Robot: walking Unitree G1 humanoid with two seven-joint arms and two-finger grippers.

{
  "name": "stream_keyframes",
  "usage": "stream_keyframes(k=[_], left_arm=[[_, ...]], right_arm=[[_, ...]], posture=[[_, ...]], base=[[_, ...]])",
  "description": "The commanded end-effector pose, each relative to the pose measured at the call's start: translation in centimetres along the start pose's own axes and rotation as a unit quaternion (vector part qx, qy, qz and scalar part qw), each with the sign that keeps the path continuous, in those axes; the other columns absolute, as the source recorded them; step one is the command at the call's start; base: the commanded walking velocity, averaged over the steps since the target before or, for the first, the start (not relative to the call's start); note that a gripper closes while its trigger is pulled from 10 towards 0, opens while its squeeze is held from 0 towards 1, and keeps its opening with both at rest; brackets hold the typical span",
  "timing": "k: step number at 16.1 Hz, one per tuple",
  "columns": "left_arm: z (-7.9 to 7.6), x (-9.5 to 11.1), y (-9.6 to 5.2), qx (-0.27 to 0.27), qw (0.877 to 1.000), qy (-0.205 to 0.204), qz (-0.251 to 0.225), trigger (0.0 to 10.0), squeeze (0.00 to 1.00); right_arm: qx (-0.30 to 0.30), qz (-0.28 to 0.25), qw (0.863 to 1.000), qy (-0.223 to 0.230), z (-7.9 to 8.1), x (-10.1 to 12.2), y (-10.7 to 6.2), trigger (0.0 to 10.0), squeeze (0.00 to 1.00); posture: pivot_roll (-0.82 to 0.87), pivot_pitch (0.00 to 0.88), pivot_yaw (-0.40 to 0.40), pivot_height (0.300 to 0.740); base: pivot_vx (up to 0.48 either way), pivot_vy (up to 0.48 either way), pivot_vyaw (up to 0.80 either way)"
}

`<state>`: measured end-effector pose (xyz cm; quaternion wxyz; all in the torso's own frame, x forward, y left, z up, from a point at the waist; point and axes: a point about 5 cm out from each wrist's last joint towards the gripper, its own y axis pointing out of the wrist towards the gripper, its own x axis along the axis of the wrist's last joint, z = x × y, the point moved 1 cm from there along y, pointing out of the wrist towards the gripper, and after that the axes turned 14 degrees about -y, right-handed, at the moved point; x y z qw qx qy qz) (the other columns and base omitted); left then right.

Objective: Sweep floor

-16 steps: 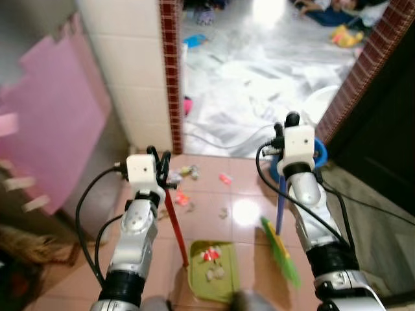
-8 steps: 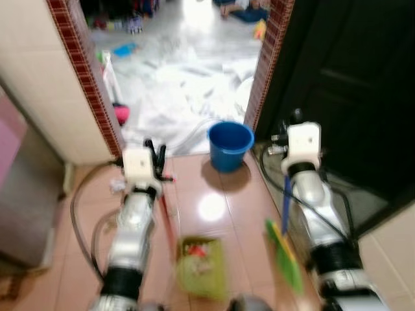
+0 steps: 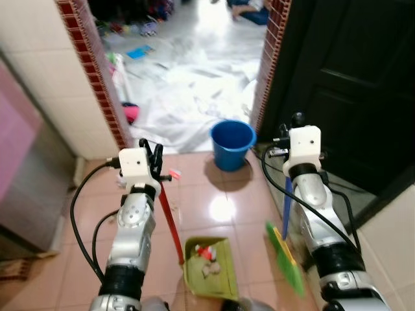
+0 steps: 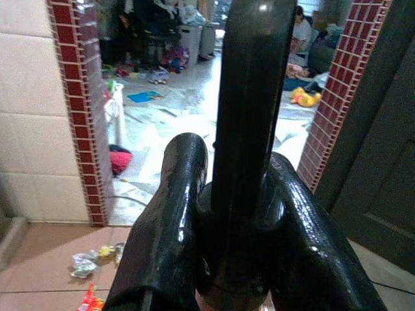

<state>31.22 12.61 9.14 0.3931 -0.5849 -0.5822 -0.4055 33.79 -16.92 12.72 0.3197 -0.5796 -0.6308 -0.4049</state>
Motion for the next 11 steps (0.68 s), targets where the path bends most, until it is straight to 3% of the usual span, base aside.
stream_keyframes(k=[1,4,8,11], left_arm=[[-0.63,1.39,0.59,-0.01,1.0,-0.009,-0.026,10.0,0.0],[-0.78,1.54,0.62,-0.012,0.999,-0.012,-0.027,10.0,0.0],[-0.89,1.36,0.51,-0.014,1.0,-0.012,-0.023,10.0,0.0],[-1.09,1.23,0.41,-0.017,1.0,-0.013,-0.019,10.0,0.0]], right_arm=[[0.001,-0.029,1.0,-0.004,-0.05,1.35,0.58,10.0,0.0],[0.001,-0.028,1.0,-0.005,0.0,1.34,0.55,10.0,0.0],[0.002,-0.027,1.0,-0.004,0.09,1.29,0.49,10.0,0.0],[0.003,-0.027,1.0,-0.004,0.15,1.26,0.48,10.0,0.0]], posture=[[0.0,0.0,-0.001,0.74],[0.0,0.0,0.0,0.74],[0.0,0.0,-0.001,0.74],[0.0,0.0,0.0,0.74]], base=[[0.0,0.48,0.0],[0.0,0.48,0.0],[0.0,0.48,-0.67],[0.0,0.48,0.0]])
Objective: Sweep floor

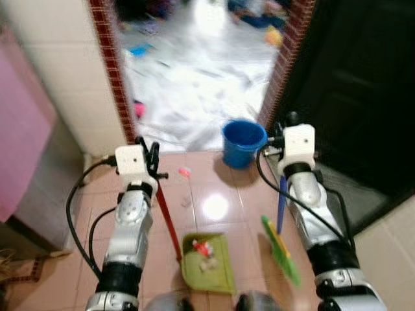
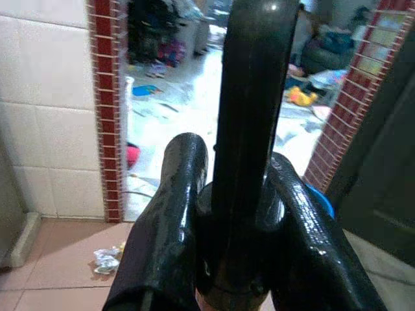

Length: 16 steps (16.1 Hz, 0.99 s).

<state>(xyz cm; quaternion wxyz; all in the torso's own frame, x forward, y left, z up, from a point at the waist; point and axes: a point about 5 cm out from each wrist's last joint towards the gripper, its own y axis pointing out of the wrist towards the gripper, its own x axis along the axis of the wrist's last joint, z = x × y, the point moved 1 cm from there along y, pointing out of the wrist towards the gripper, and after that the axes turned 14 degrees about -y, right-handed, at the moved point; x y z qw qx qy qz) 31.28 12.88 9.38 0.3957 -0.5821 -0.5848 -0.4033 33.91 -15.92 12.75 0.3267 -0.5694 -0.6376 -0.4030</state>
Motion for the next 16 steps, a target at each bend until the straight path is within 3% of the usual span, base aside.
stream_keyframes(k=[1,5,12,16], left_arm=[[-1.3,0.9,0.3,-0.021,1.0,-0.014,-0.018,10.0,0.0],[-1.8,2.5,0.2,-0.027,0.998,-0.002,-0.055,10.0,0.0],[-1.7,3.7,0.1,-0.023,0.997,0.002,-0.076,10.0,0.0],[-1.9,6.2,0.3,-0.018,0.992,0.019,-0.123,10.0,0.0]], right_arm=[[-0.008,-0.02,1.0,-0.01,-0.7,0.8,0.3,10.0,0.0],[-0.009,-0.022,1.0,-0.008,-0.6,0.8,0.2,10.0,0.0],[-0.008,-0.03,0.999,-0.009,-0.2,0.9,0.0,10.0,0.0],[-0.026,-0.067,0.997,-0.016,-0.9,2.4,0.0,10.0,0.0]], posture=[[0.0,0.0,0.0,0.74],[0.0,0.0,0.003,0.74],[0.02,0.0,0.008,0.74],[0.04,0.0,0.013,0.74]], base=[[0.0,0.48,0.0],[0.0,0.077,0.0],[0.0,0.0,0.0],[0.0,0.0,0.0]])
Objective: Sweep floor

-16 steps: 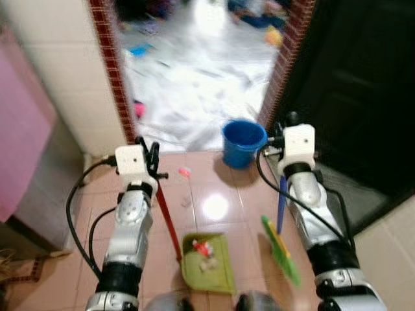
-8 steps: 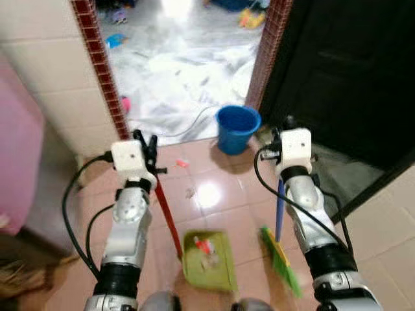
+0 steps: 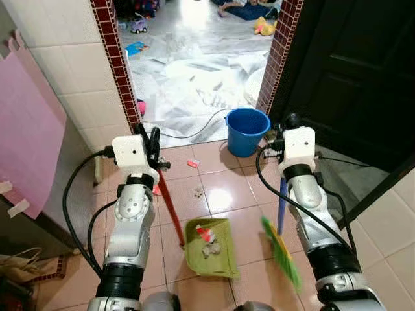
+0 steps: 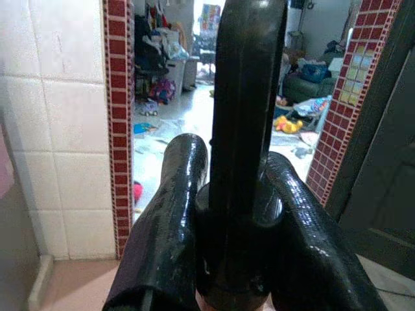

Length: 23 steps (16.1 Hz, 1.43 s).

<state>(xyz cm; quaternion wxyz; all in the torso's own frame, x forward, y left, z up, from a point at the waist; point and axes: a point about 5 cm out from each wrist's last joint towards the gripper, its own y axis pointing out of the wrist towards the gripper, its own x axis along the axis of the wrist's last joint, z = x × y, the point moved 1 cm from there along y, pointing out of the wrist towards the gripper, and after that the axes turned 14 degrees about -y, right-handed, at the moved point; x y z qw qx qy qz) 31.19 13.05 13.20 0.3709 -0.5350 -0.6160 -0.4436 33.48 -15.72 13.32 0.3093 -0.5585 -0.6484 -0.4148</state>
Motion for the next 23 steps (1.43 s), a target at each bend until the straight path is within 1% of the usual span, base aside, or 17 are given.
stream_keyframes(k=[1,2,3,4,5,7,8,10,11,13,16,17,19,21,23], left_arm=[[0.1,3.0,0.4,0.011,0.998,0.008,-0.063,10.0,0.0],[0.5,3.2,0.3,0.024,0.998,0.006,-0.065,10.0,0.0],[1.3,3.5,0.1,0.046,0.996,0.003,-0.071,10.0,0.0],[1.6,3.8,0.1,0.059,0.995,-0.004,-0.076,10.0,0.0],[1.6,4.1,0.3,0.061,0.995,-0.011,-0.081,10.0,0.0],[1.0,5.6,1.0,0.048,0.993,-0.024,-0.104,10.0,0.0],[0.9,6.0,1.2,0.046,0.993,-0.027,-0.11,10.0,0.0],[0.0,8.6,2.4,0.034,0.987,-0.041,-0.152,10.0,0.0],[-0.2,9.2,2.6,0.027,0.986,-0.041,-0.159,10.0,0.0],[-0.5,10.1,3.3,0.023,0.984,-0.045,-0.171,10.0,0.0],[-0.9,10.9,3.6,0.024,0.982,-0.054,-0.181,10.0,0.0],[-1.2,11.4,3.7,0.02,0.98,-0.061,-0.188,10.0,0.0],[-1.7,12.1,3.9,0.011,0.978,-0.062,-0.197,10.0,0.0],[-1.8,13.1,4.1,0.013,0.975,-0.068,-0.212,10.0,0.0],[-1.9,13.7,4.2,0.015,0.973,-0.068,-0.221,10.0,0.0]], right_arm=[[-0.02,-0.044,0.999,-0.011,-0.9,1.8,0.3,10.0,0.0],[-0.021,-0.043,0.999,-0.011,-0.9,1.7,0.1,10.0,0.0],[-0.021,-0.037,0.999,-0.012,-1.0,1.3,-0.2,10.0,0.0],[-0.02,-0.03,0.999,-0.012,-0.9,1.0,-0.4,10.0,0.0],[-0.019,-0.026,0.999,-0.012,-0.9,0.8,-0.5,10.0,0.0],[-0.018,-0.028,0.999,-0.014,-0.8,0.9,-0.5,10.0,0.0],[-0.018,-0.028,0.999,-0.014,-0.8,0.9,-0.4,10.0,0.0],[-0.014,-0.024,1.0,-0.014,-0.8,0.7,-0.3,10.0,0.0],[-0.013,-0.023,1.0,-0.013,-0.8,0.7,-0.2,10.0,0.0],[-0.002,-0.026,1.0,-0.007,-0.3,1.0,-0.1,10.0,0.0],[0.002,-0.027,1.0,-0.005,-0.2,1.0,-0.1,10.0,0.0],[0.004,-0.026,1.0,-0.005,-0.1,1.0,-0.1,10.0,0.0],[0.005,-0.026,1.0,-0.006,-0.2,1.0,0.0,10.0,0.0],[0.007,-0.026,1.0,-0.005,-0.1,1.0,0.0,10.0,0.0],[0.014,-0.028,1.0,-0.003,0.3,1.1,0.1,10.0,0.0]], posture=[[0.04,0.0,0.013,0.74],[0.04,0.0,0.014,0.74],[0.04,0.0,0.014,0.74],[0.03,0.0,0.013,0.74],[0.03,0.0,0.014,0.74],[0.03,0.0,0.015,0.74],[0.03,0.0,0.015,0.74],[0.02,0.0,0.013,0.74],[0.02,0.0,0.013,0.74],[0.02,0.0,0.005,0.74],[0.02,0.0,0.003,0.74],[0.02,0.0,0.003,0.74],[0.01,0.0,0.002,0.74],[0.02,0.0,0.0,0.74],[0.02,0.0,-0.004,0.74]], base=[[0.0,0.0,0.0],[0.0,0.0,0.0],[0.0,0.0,0.0],[0.0,0.0,0.0],[0.0,0.0,-0.53],[0.0,0.0,-0.61],[0.0,0.0,-0.68],[0.202,0.0,0.0],[0.469,0.0,0.0],[0.48,0.0,0.0],[0.48,0.0,0.0],[0.48,0.0,-0.48],[0.48,0.0,-0.8],[0.48,0.0,-0.57],[0.48,0.0,0.0]])
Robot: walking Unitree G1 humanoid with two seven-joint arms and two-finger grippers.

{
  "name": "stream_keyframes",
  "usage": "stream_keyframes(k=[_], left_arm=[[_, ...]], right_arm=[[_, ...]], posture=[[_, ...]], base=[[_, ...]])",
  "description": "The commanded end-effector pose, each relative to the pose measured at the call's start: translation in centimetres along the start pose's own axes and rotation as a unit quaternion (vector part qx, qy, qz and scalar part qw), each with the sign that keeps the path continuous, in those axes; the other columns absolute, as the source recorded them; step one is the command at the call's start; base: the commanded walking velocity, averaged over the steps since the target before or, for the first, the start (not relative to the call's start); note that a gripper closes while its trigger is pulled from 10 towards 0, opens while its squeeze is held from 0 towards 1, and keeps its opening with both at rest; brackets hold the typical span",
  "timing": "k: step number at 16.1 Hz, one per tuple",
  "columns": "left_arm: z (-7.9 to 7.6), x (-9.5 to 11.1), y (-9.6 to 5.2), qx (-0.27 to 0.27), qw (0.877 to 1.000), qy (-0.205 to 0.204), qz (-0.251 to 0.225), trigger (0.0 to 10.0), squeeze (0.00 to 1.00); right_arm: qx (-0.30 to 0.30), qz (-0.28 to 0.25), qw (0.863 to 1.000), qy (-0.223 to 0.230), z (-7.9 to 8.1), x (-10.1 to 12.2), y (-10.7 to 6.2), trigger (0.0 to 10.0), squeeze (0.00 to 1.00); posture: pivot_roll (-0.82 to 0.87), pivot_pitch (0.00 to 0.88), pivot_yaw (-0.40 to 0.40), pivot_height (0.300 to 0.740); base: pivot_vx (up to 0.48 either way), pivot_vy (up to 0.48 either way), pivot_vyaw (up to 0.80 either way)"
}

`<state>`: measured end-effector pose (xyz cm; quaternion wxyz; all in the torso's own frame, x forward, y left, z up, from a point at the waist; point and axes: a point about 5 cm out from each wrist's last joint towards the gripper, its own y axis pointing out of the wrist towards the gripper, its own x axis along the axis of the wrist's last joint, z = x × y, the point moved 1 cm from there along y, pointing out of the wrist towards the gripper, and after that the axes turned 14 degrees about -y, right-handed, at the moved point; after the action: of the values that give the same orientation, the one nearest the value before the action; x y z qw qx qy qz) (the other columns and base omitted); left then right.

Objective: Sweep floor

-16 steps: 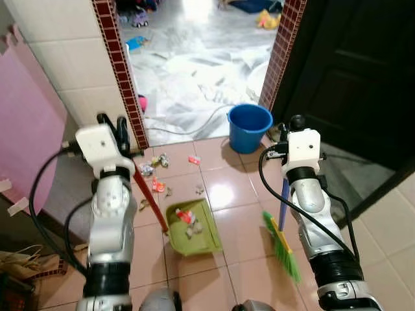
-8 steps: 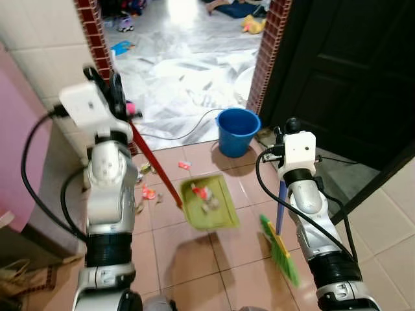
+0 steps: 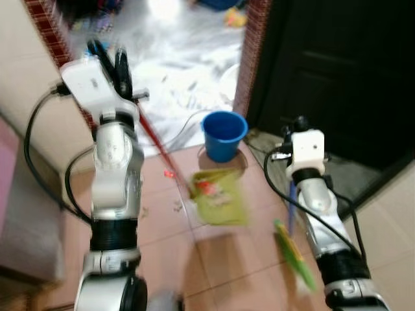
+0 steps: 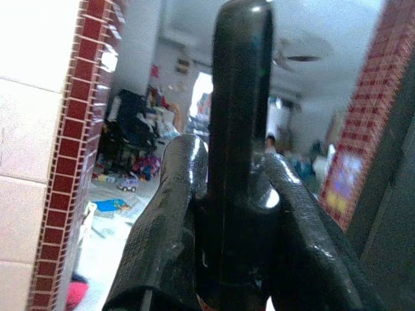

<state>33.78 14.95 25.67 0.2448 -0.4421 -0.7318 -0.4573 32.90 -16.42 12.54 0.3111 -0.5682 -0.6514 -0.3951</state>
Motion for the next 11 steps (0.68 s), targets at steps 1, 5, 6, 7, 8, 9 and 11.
stream_keyframes(k=[1,5,6,7,8,9,11], left_arm=[[0.2,2.1,0.4,0.004,0.999,0.005,-0.045,10.0,0.0],[0.3,2.8,0.7,0.021,0.998,0.01,-0.062,10.0,0.0],[0.3,3.0,0.8,0.025,0.997,0.011,-0.067,10.0,0.0],[0.2,3.7,1.2,0.031,0.996,0.012,-0.081,10.0,0.0],[0.1,4.1,1.5,0.035,0.995,0.014,-0.092,10.0,0.0],[0.1,4.3,1.6,0.04,0.994,0.016,-0.097,10.0,0.0],[0.2,4.8,2.1,0.047,0.992,0.04,-0.112,10.0,0.0]], right_arm=[[0.003,-0.041,0.999,0.012,0.6,2.1,0.8,10.0,0.0],[0.004,-0.04,0.999,0.01,0.5,2.0,0.8,10.0,0.0],[0.004,-0.039,0.999,0.01,0.5,1.9,0.8,10.0,0.0],[0.004,-0.039,0.999,0.009,0.6,1.9,0.8,10.0,0.0],[0.006,-0.039,0.999,0.01,0.7,1.9,0.7,10.0,0.0],[0.006,-0.04,0.999,0.011,0.7,1.9,0.7,10.0,0.0],[0.008,-0.041,0.999,0.012,0.9,1.9,0.7,10.0,0.0]], posture=[[0.02,0.0,-0.004,0.74],[0.02,0.0,0.0,0.74],[0.02,0.0,0.0,0.74],[0.02,0.0,0.0,0.74],[0.02,0.0,0.0,0.74],[0.02,0.0,0.0,0.74],[0.03,0.0,0.001,0.74]], base=[[0.48,0.0,0.0],[0.48,0.0,0.0],[0.472,0.0,0.0],[0.472,0.0,0.0],[0.465,0.0,0.0],[0.465,0.0,0.0],[0.465,0.0,0.0]])
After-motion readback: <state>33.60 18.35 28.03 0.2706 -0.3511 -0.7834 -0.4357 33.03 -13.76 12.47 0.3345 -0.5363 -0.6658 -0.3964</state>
